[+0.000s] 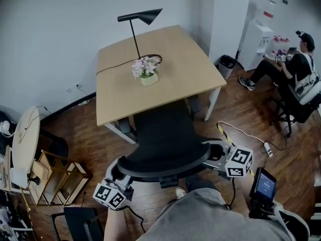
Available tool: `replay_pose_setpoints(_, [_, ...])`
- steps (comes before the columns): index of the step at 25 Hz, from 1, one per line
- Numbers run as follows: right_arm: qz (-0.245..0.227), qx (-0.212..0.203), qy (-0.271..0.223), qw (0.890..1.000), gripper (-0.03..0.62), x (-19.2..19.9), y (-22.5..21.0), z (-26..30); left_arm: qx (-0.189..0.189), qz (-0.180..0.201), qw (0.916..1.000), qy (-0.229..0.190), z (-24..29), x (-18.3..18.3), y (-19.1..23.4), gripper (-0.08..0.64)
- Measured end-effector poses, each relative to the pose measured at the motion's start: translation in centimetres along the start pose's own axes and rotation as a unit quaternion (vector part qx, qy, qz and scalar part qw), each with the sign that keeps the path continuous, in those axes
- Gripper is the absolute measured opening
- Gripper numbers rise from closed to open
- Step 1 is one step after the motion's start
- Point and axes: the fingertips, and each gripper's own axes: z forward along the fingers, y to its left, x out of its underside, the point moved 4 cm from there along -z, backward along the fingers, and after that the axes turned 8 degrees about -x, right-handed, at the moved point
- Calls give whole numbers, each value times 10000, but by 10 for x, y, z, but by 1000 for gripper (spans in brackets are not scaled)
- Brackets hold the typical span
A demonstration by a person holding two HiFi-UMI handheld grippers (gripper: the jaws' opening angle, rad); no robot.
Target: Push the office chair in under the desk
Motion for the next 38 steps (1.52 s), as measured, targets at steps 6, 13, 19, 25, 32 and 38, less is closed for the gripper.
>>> replay_pose_setpoints(6, [18,-55,25,10000,244,-10,-28,17,-44,-8,10000,1,24,-5,22,250])
replay_pose_setpoints(13, [-9,-135,38,9999,242,-31,-73,31,-127,-19,9999,-17,63,-17,45,250])
replay_pose_setpoints(19, [-11,-200,66,9998,242,-49,-109,42,-222,-42,9997,-33,93,-28,61,250])
replay_pose_setpoints(25, [-30,-306,71,9995,242,-61,-136,48,-304,-61,9995,-55,116,-33,72,251])
replay_pose_setpoints(32, [-18,-422,126,9990,242,-75,-175,61,-425,-125,9990,-22,147,-38,89,252])
replay_pose_setpoints(38, [-74,-452,109,9989,242,-84,-188,61,-471,-124,9988,-94,159,-43,92,252])
